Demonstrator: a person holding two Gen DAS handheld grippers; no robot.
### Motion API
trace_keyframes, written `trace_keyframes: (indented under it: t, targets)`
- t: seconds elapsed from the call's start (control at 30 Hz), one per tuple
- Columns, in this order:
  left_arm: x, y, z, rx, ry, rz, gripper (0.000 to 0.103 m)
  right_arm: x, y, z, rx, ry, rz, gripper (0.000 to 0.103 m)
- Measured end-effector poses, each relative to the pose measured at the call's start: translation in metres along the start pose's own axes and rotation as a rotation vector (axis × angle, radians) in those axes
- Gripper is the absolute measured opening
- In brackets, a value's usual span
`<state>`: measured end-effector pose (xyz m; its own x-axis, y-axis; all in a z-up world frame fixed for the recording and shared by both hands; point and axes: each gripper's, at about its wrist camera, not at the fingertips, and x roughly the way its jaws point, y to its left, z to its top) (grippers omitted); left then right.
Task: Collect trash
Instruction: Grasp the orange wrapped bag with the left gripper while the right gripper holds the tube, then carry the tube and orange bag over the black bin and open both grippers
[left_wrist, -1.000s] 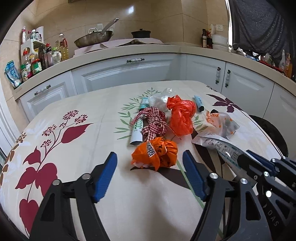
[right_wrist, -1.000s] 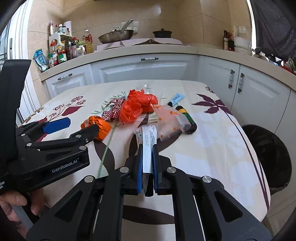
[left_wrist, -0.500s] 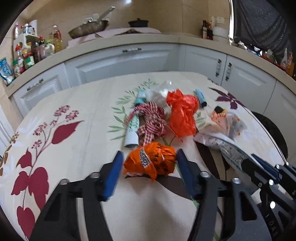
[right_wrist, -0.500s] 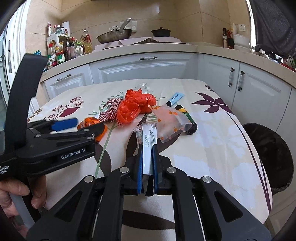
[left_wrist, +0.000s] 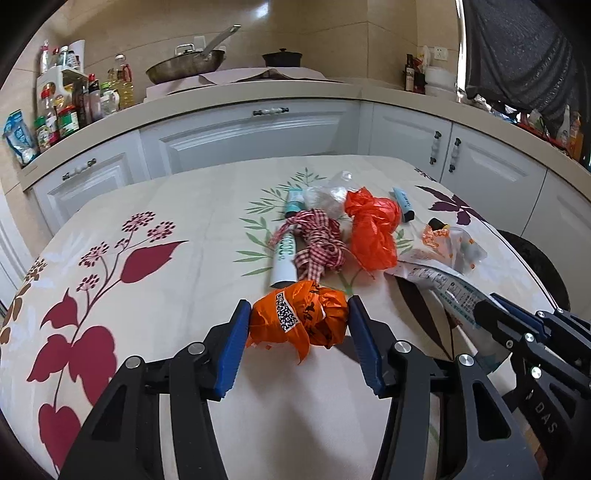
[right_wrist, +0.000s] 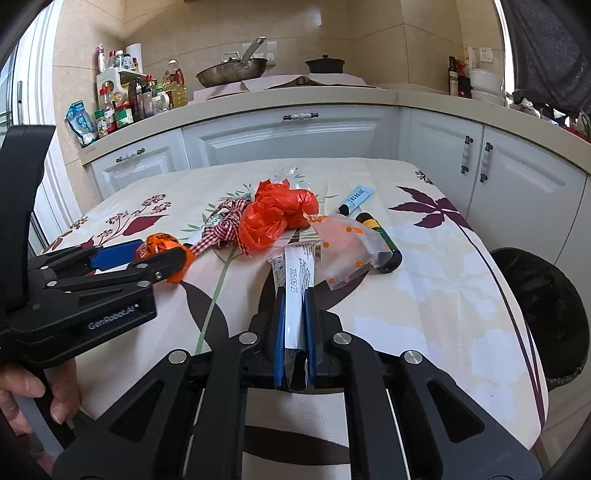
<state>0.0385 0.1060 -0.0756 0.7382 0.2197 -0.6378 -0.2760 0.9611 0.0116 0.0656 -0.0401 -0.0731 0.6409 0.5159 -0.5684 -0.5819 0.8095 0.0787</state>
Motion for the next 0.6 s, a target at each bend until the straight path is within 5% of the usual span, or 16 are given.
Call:
trace_keyframes:
  t: [0.6]
  targets:
    - [-0.041, -0.005, 0.012, -0.017, -0.104, -0.014, 0.053, -0.046, -0.002, 0.019, -0.005, -0.120, -0.017, 0.008]
